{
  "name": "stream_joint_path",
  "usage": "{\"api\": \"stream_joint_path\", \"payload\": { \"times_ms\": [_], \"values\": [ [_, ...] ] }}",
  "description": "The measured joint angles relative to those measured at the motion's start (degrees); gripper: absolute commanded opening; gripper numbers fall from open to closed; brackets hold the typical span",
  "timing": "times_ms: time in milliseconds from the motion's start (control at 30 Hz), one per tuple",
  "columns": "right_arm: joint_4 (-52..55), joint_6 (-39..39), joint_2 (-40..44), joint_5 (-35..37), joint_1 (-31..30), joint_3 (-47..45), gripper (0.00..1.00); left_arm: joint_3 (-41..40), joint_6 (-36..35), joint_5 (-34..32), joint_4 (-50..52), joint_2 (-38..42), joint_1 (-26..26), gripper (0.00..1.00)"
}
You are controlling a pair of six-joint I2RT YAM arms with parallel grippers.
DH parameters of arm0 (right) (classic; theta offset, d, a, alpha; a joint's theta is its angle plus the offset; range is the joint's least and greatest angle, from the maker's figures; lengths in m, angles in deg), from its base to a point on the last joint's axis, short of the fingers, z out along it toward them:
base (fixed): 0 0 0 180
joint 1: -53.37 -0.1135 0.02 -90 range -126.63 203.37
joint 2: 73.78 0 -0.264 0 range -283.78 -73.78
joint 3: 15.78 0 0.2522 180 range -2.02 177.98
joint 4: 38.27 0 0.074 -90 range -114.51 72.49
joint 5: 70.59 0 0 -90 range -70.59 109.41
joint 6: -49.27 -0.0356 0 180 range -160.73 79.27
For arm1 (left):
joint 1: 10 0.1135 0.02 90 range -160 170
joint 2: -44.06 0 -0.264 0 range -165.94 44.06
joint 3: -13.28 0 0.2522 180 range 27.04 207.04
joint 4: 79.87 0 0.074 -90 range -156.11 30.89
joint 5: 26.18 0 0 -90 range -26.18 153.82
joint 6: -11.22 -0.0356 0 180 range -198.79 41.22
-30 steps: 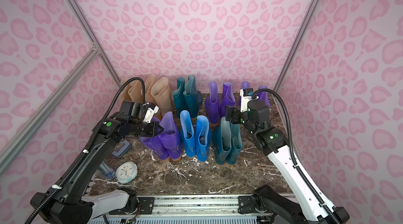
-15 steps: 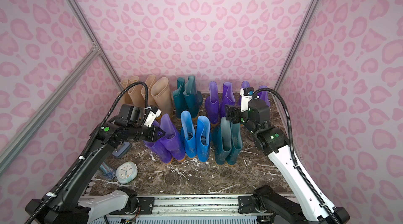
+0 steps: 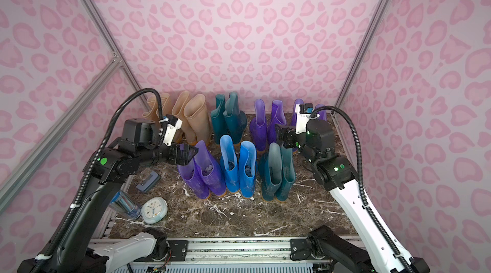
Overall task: Match and arrange rain boots in pairs
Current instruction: Adjust a pair of rain boots at the center of the board, then adjust the rain boots at the center of the board.
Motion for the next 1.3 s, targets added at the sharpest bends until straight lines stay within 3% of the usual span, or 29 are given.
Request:
{"api": "stream_joint_path", "payload": {
  "times_ms": [33,200,333,400,467,533,667,800,1100,1300],
  "values": [
    [-0.68,0.00,0.52,0.00,0.02,-0.17,0.98,-0.07,0.26,-1.66,-0.31,1.11,0.00,0.96],
    [-2.78,0.11,1.38,-0.24,0.00,-1.05,0.98,-5.66,3.87,-10.64,-4.26,7.37,0.00,0.94],
    [-3.50,0.17,2.08,-0.90,0.00,-2.03,0.98,-10.19,10.88,-20.55,-3.85,9.22,0.31,0.84],
    [-3.89,0.11,2.34,-0.87,0.00,-2.51,0.98,-12.94,15.80,-25.46,-2.16,9.25,1.49,0.66],
    [-4.46,0.04,2.40,-0.72,0.00,-3.10,0.98,-15.56,20.04,-28.30,-0.44,8.33,4.68,0.27],
    [-4.55,0.02,2.29,-0.37,0.00,-3.32,0.98,-17.20,23.26,-28.70,-0.22,7.37,8.33,0.03],
    [-4.79,0.00,2.38,-0.20,0.00,-4.07,0.91,-19.98,29.14,-26.86,-1.44,2.67,13.81,0.02],
    [-5.25,-0.35,3.43,-0.46,0.02,-5.92,0.89,-22.91,33.57,-23.71,-5.11,-3.78,14.27,0.02],
    [-6.08,-1.44,4.11,-1.73,0.11,-7.76,0.90,-26.80,40.72,-26.53,-13.29,-20.33,14.82,0.02],
    [-6.21,-1.44,4.44,-1.95,0.11,-7.76,0.91,-30.27,43.25,-25.40,-21.16,-26.32,14.88,0.02]
  ]
}}
